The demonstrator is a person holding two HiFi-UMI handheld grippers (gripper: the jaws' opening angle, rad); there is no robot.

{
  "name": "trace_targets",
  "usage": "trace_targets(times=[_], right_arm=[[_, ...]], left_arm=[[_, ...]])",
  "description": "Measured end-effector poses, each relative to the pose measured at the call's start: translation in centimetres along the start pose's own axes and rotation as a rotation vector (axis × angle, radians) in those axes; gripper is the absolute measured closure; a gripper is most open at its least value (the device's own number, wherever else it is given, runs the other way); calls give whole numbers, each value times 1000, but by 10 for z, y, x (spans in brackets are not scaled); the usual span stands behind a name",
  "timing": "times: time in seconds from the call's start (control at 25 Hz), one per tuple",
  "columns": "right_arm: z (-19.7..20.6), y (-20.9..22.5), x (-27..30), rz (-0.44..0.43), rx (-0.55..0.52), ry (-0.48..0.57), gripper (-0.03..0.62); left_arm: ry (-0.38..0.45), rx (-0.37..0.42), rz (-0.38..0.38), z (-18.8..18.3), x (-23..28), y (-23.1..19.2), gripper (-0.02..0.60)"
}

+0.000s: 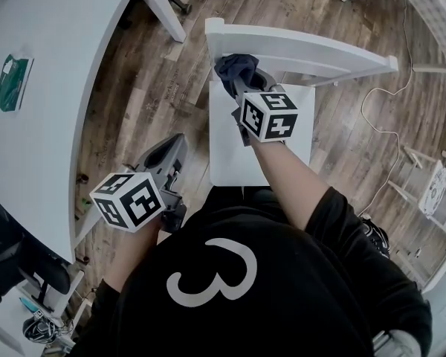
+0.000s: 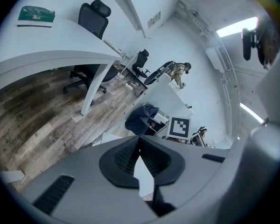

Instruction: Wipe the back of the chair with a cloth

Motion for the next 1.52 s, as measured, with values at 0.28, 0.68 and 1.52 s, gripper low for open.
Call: trace_targets(times=[0.28,0.68,1.52], right_arm=[[-6,19,-13,28,-40,-1,545],[-15,66,-44,88,-27,17,545],[-43,192,-127,243,10,65,545]], left_arm=[[-8,12,9,5,10,16,568],[-35,31,24,23,28,47,568],[-46,68,43,60,63,128,568]])
Point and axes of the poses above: the fingertips, and each gripper's own axes: x forward along the fingers, y to its right, z out of its underside, the point moved 7 cm from there along -x, backward along the fingers, and after that the axes turned 12 degrees about y, right-handed, at the moved point
